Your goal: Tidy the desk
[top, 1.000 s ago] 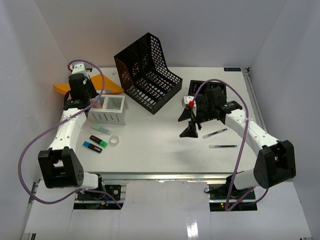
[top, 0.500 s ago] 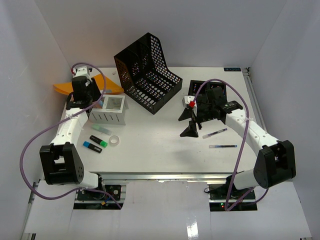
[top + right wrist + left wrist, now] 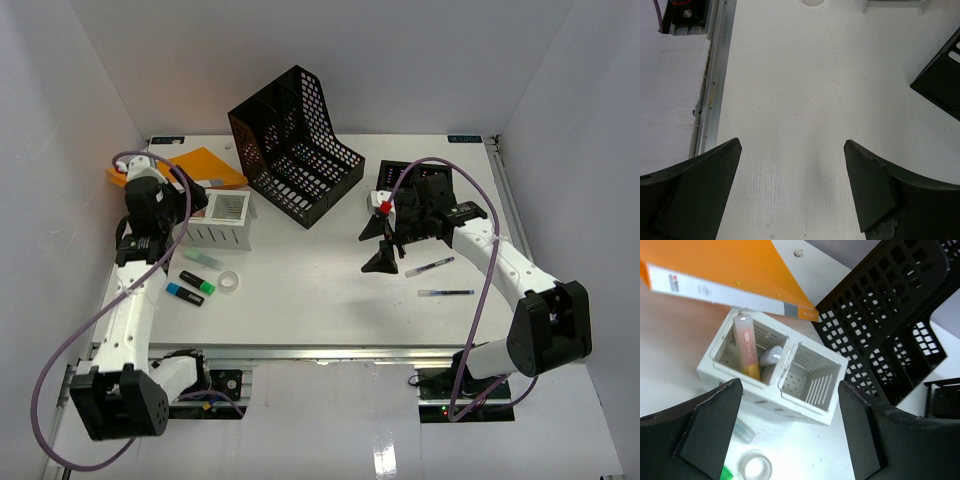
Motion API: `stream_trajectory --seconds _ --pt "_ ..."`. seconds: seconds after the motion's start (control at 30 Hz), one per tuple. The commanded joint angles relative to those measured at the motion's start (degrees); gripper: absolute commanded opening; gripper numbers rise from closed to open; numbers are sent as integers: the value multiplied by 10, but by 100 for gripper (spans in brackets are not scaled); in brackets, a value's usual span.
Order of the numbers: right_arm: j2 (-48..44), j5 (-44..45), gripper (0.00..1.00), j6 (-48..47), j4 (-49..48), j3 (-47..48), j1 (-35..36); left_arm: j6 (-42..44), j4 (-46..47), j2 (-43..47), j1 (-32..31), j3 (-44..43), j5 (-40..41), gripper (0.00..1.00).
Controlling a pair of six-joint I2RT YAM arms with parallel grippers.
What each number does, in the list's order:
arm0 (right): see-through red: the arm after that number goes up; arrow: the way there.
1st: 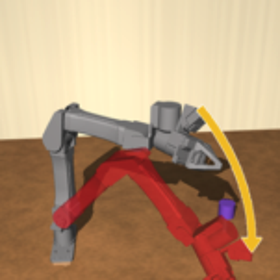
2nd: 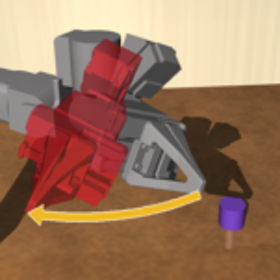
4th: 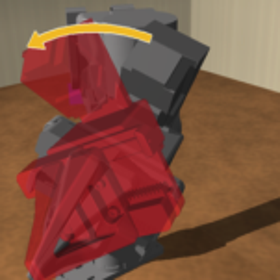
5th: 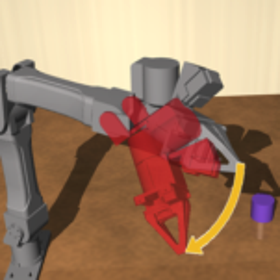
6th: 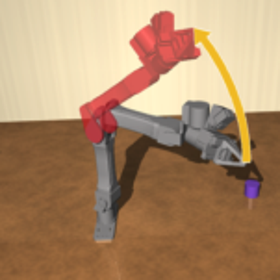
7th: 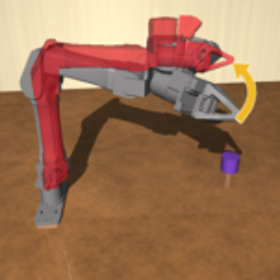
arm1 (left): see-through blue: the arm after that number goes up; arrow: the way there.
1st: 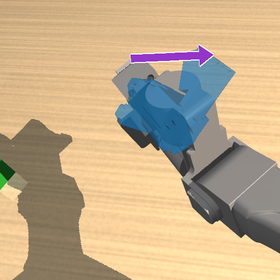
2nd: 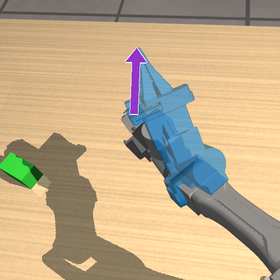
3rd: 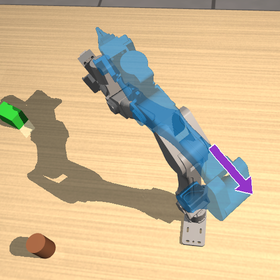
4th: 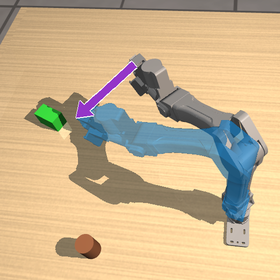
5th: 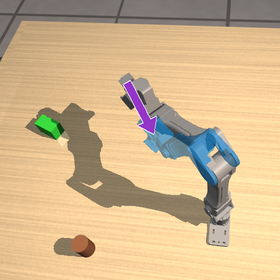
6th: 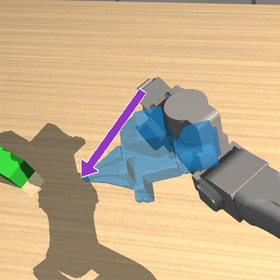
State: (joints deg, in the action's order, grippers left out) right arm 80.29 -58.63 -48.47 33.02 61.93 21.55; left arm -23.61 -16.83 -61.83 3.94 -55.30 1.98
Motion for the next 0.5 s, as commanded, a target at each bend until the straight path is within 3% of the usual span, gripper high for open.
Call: stream_trajectory --seconds 0.0,0.23,0.47 --pt "-4 -8 90 -8 -3 -9 -3 -129 -93 55 5 51 -14 80" --pt "-7 -10 90 -8 -3 -9 -6 -280 -164 103 7 132 7 61" --pt "-12 -12 90 -8 -3 -10 -12 -362 -164 57 10 173 44 60"
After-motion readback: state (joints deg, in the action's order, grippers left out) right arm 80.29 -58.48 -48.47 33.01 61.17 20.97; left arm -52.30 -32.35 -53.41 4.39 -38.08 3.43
